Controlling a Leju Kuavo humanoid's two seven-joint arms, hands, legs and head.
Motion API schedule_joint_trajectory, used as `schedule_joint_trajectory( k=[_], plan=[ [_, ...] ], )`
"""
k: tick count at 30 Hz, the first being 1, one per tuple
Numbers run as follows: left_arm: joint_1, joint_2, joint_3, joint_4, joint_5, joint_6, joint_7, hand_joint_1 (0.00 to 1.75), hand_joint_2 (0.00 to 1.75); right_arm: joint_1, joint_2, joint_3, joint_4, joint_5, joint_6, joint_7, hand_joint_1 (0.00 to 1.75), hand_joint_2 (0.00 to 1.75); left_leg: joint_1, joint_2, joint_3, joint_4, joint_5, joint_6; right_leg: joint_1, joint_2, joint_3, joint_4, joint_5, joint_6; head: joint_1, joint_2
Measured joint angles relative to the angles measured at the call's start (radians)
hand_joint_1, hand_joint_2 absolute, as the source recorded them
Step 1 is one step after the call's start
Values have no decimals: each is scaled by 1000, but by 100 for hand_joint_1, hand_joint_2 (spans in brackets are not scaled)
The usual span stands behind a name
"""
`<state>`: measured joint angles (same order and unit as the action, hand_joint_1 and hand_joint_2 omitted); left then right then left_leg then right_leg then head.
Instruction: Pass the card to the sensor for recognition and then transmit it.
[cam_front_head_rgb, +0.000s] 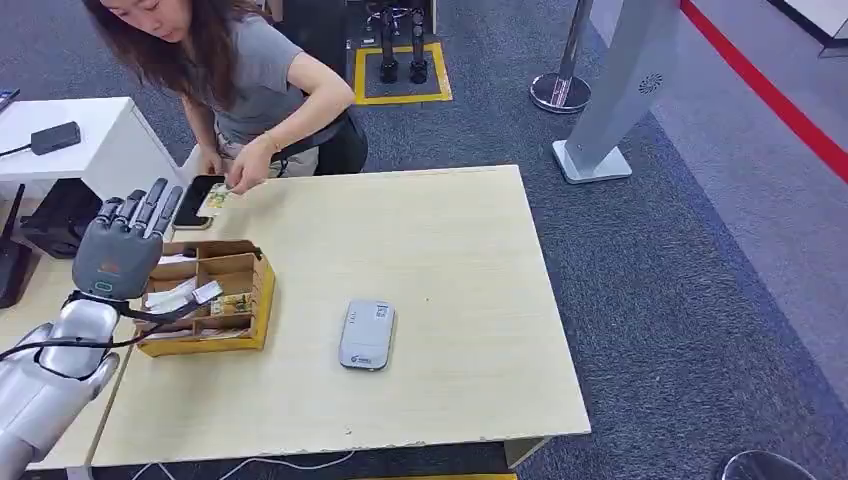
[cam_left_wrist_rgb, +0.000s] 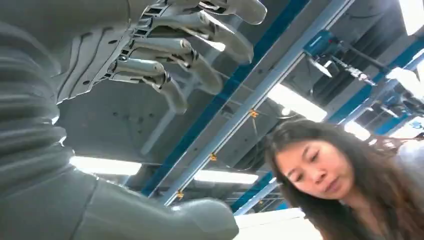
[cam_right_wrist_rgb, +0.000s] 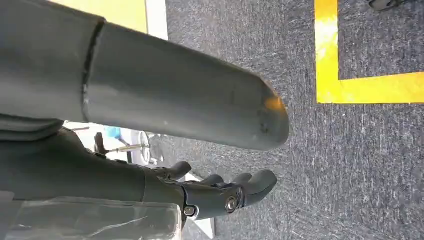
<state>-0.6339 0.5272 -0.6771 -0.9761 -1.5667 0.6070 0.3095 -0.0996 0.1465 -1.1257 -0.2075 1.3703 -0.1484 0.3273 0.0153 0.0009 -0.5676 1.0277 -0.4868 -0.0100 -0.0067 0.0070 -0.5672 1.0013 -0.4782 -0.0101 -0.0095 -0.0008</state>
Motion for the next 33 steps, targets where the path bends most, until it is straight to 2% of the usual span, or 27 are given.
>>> schedule_joint_trajectory(
  k=[4,9,12,17,21,25,27,30,32,33],
  plan=[
    [41,-5,27,-60,0,-74,-99,0,175,1,1,-1,0,-9,-2,0,0,0,0,0,0,0,0,0,0,0,0,0,0,0,0,0],
    [137,-33,134,-201,6,-156,-242,0,175,2,5,-1,1,-4,-8,10,0,0,0,0,0,0,0,0,0,0,-1,0,0,0,0,0],
    [199,-59,199,-285,19,-193,-295,0,175,2,8,-1,1,-10,-14,10,0,0,0,0,0,0,0,0,0,1,-1,0,0,0,0,0],
    [283,-87,265,-407,13,-213,-312,0,175,3,11,-4,2,-24,-21,16,0,0,0,0,-1,0,0,0,0,1,-1,0,0,0,0,0],
    [334,-62,275,-498,3,-227,-254,0,175,4,11,-10,2,-29,-31,22,0,0,0,0,-1,0,0,0,0,0,-1,0,0,0,0,0],
    [368,-40,282,-560,2,-253,-253,0,175,5,11,-12,2,-42,-37,22,0,0,1,0,-1,0,0,0,0,0,-1,0,0,0,0,0],
    [379,-32,291,-586,1,-292,-260,0,175,6,11,-15,2,-45,-39,23,0,0,1,0,-1,0,0,0,0,0,-1,0,0,0,0,0],
    [393,-24,307,-627,27,-389,-288,0,175,7,14,-23,2,-55,-46,25,0,0,1,0,-1,0,0,0,0,0,-1,0,0,0,0,0],
    [405,-25,314,-645,79,-505,-317,0,175,7,16,-27,4,-40,-59,98,0,0,0,0,-1,0,0,0,0,0,0,0,0,0,0,0],
    [422,-27,316,-645,79,-517,-317,0,175,9,16,-28,4,-38,-58,124,0,0,0,0,0,0,-1,0,0,0,0,0,0,0,0,0]
  ],
)
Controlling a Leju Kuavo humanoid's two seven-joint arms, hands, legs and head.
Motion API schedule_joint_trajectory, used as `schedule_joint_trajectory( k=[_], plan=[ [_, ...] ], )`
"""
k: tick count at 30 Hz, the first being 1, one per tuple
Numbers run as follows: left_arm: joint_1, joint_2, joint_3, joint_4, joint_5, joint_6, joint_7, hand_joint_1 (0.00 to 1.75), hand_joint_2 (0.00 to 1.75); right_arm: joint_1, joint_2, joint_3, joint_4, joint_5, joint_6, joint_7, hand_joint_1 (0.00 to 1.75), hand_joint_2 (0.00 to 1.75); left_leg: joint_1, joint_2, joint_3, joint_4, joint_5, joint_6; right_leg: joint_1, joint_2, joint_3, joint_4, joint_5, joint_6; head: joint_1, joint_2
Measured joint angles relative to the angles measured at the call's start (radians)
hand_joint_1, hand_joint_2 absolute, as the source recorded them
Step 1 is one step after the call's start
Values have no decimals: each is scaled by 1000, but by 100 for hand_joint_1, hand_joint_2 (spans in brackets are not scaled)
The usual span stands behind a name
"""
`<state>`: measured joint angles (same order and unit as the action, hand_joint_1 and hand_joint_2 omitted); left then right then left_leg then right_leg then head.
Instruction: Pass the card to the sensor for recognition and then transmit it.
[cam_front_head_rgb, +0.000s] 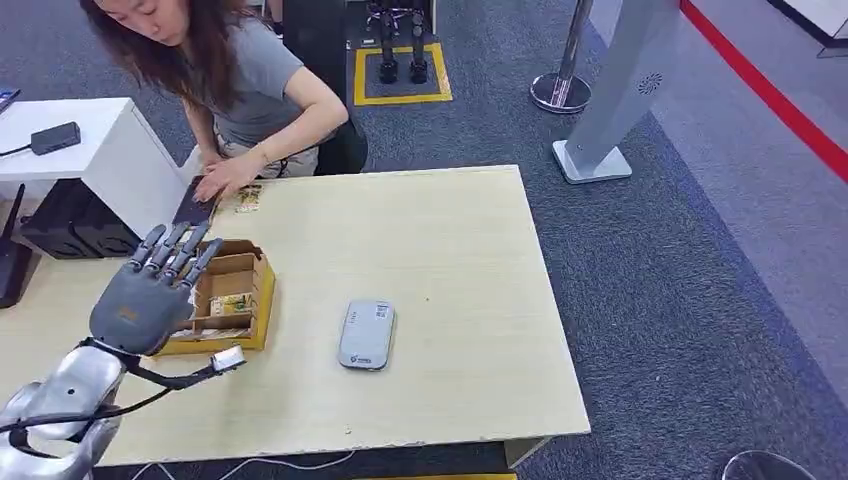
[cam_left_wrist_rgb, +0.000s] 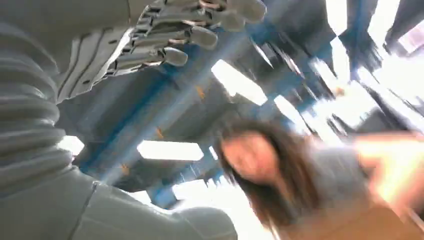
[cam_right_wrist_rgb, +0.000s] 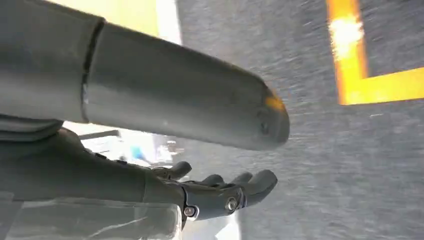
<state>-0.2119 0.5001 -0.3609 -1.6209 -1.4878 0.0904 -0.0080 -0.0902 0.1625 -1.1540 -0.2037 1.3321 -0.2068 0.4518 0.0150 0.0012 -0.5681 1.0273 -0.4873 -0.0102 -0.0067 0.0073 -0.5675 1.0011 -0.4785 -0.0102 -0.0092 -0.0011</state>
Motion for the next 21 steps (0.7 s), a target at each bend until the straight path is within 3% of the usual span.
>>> schedule_joint_trajectory(
  k=[2,4,16,21],
  plan=[
    [46,-8,0,7,-6,53,5,0,175,13,0,-6,0,-2,6,31,0,0,0,0,0,0,0,0,0,0,-1,0,0,0,0,0],
    [77,-14,0,13,-5,64,9,0,175,22,0,-8,0,-2,5,35,0,0,0,0,-1,0,0,0,0,0,-1,0,0,0,0,0],
    [111,10,1,13,62,-58,21,0,175,26,0,-27,-1,-6,-5,41,0,0,1,0,-1,0,0,0,0,-1,-1,0,0,0,-1,0],
    [120,22,7,7,6,-74,88,0,175,26,1,-33,-1,-9,-12,42,0,0,1,0,-1,0,0,0,0,-1,-1,0,0,0,0,0]
  ],
)
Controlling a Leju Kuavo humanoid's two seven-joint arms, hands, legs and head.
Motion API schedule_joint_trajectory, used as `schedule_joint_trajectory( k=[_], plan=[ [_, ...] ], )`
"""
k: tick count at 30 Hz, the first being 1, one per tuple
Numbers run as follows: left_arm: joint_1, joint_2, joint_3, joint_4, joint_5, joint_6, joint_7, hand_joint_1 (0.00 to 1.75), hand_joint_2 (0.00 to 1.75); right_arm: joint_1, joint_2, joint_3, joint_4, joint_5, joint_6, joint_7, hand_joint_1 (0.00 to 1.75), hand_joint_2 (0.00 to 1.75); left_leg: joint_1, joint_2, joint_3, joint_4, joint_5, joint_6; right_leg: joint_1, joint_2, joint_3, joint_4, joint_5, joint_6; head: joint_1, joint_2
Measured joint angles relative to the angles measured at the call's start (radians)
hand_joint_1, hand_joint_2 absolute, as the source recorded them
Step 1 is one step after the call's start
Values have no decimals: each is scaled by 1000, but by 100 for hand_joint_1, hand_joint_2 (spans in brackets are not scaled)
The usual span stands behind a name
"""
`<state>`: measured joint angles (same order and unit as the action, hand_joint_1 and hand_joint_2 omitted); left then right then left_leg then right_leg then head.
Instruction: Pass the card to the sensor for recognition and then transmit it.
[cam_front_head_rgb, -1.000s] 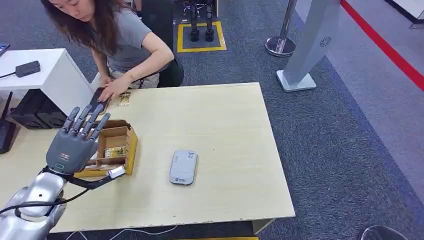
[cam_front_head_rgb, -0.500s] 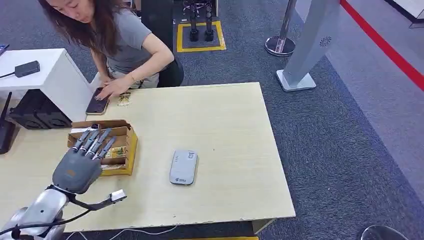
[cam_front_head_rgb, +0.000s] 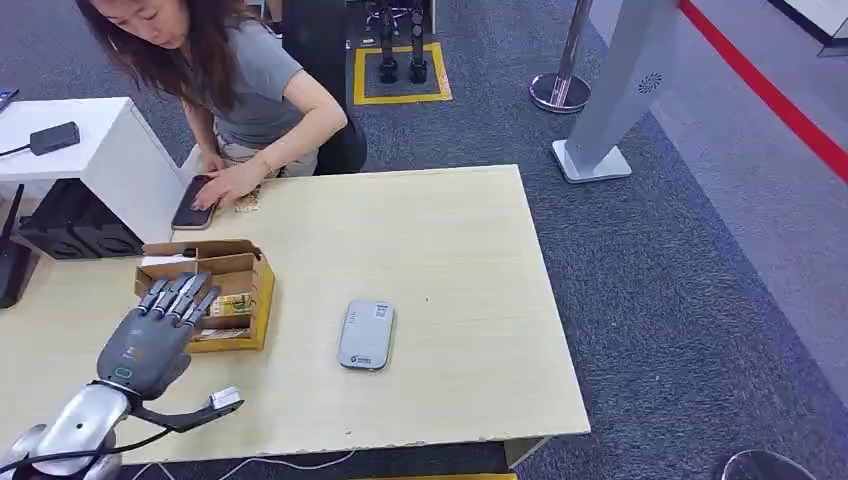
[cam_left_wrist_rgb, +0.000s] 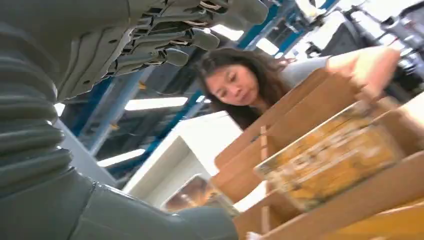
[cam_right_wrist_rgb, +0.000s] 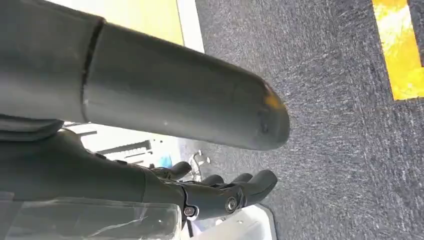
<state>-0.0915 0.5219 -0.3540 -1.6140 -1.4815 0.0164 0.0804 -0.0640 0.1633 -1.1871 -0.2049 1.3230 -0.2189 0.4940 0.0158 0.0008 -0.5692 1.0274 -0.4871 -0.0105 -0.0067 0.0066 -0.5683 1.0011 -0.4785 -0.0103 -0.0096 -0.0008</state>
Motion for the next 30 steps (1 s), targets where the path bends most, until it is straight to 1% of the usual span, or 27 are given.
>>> schedule_joint_trajectory(
  k=[3,9,13,17,23,28,30],
  plan=[
    [17,-2,13,-6,-49,-8,52,0,175,0,4,-2,0,0,-2,6,0,0,0,0,0,0,0,0,0,0,0,0,0,0,0,0],
    [30,-5,43,-8,-82,-31,78,0,175,0,10,-8,0,-3,-4,8,0,0,0,0,0,0,0,0,0,0,0,0,0,0,0,0],
    [30,-6,46,-7,-86,-53,101,0,175,0,10,-13,0,-7,-10,8,0,0,0,0,0,0,0,0,0,0,0,0,0,0,0,0],
    [30,-8,47,-5,-86,-61,121,0,175,0,10,-16,0,-9,-16,8,0,0,0,0,0,0,0,0,0,0,0,0,0,0,0,0],
    [30,-8,47,8,-86,-47,203,0,175,0,10,-16,0,1,-15,10,0,0,0,0,0,0,0,0,0,0,0,0,0,0,0,0],
    [36,-16,66,34,-86,-16,245,0,175,0,10,-16,0,7,-13,10,0,0,0,0,0,0,0,0,0,0,0,0,0,0,0,0],
    [40,-23,79,44,-86,-7,247,0,175,0,10,-16,0,7,-11,10,0,0,0,0,0,0,0,0,0,0,0,0,0,0,0,0]
  ],
)
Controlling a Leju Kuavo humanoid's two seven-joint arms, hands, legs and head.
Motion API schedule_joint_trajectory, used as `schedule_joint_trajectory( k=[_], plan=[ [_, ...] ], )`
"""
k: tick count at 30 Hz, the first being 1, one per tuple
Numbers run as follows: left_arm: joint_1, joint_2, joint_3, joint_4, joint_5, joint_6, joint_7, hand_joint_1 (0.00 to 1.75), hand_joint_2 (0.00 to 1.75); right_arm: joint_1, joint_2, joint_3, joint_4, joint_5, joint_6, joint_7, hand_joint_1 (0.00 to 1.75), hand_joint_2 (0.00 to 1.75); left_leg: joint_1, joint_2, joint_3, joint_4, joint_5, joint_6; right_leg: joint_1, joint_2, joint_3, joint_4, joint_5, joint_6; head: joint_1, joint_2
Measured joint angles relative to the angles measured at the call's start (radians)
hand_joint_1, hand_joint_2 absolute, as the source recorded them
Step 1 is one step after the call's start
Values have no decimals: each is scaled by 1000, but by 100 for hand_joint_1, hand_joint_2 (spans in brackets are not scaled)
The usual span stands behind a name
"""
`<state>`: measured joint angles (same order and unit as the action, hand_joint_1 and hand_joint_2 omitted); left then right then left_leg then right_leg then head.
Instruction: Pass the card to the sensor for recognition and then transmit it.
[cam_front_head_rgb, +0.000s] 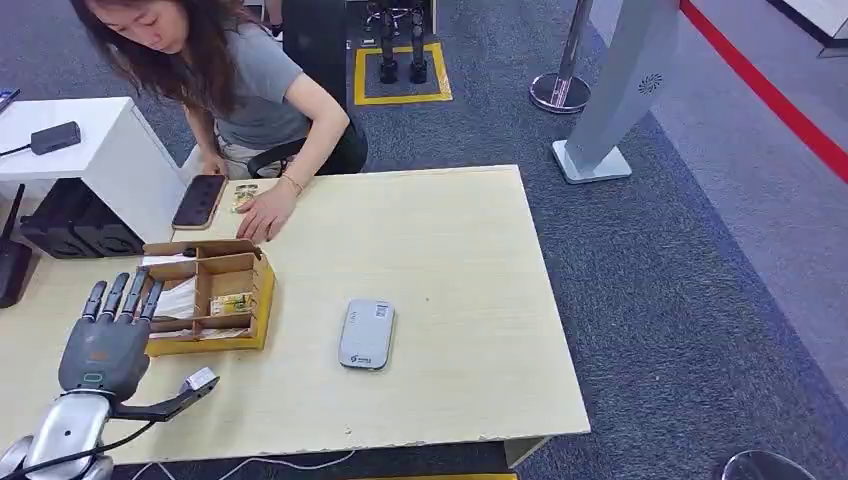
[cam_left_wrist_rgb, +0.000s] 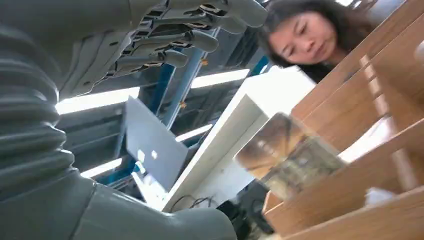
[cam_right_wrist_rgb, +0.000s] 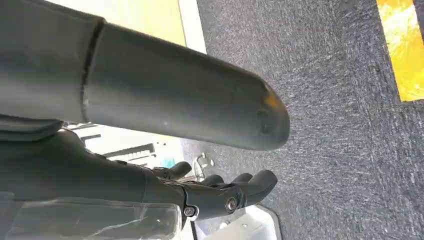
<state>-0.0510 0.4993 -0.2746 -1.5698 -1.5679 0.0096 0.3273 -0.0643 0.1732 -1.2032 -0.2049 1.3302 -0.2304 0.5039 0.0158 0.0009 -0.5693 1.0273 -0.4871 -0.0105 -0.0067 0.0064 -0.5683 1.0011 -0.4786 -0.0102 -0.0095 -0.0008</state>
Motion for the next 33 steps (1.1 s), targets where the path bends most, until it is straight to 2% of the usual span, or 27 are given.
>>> schedule_joint_trajectory(
  k=[9,14,18,19,21,22,25,33],
  plan=[
    [37,-41,72,35,0,6,3,0,175,0,0,0,0,2,8,0,0,0,0,0,0,0,0,0,0,0,0,0,0,0,1,0],
    [55,-73,108,60,0,42,15,0,175,0,0,0,0,13,13,-2,0,0,0,0,0,0,0,0,0,0,0,0,0,0,0,0],
    [56,-102,143,90,0,113,13,0,175,0,0,0,-3,19,15,-2,0,0,0,0,0,0,0,0,0,0,0,0,0,0,0,0],
    [53,-106,150,96,0,130,12,0,175,-1,0,0,-4,15,16,-20,0,0,0,0,0,0,0,0,0,0,0,0,0,0,0,0],
    [30,-106,163,95,0,142,8,0,175,-3,0,0,-4,-5,21,-110,0,0,1,0,0,0,0,0,0,0,0,0,0,0,2,0],
    [13,-106,177,91,0,140,-3,0,175,-7,0,0,-3,-6,21,-132,0,0,1,-1,0,0,1,-1,0,0,0,0,0,0,2,0],
    [-27,-109,214,81,0,148,-24,0,175,-24,0,0,-3,-4,21,-146,0,0,1,0,1,0,1,-1,0,0,0,0,1,-2,1,0],
    [-64,-130,248,92,0,206,-45,0,175,-25,0,0,-3,-3,30,-147,0,0,1,0,0,0,1,-1,0,0,0,0,1,-1,0,0]
  ],
)
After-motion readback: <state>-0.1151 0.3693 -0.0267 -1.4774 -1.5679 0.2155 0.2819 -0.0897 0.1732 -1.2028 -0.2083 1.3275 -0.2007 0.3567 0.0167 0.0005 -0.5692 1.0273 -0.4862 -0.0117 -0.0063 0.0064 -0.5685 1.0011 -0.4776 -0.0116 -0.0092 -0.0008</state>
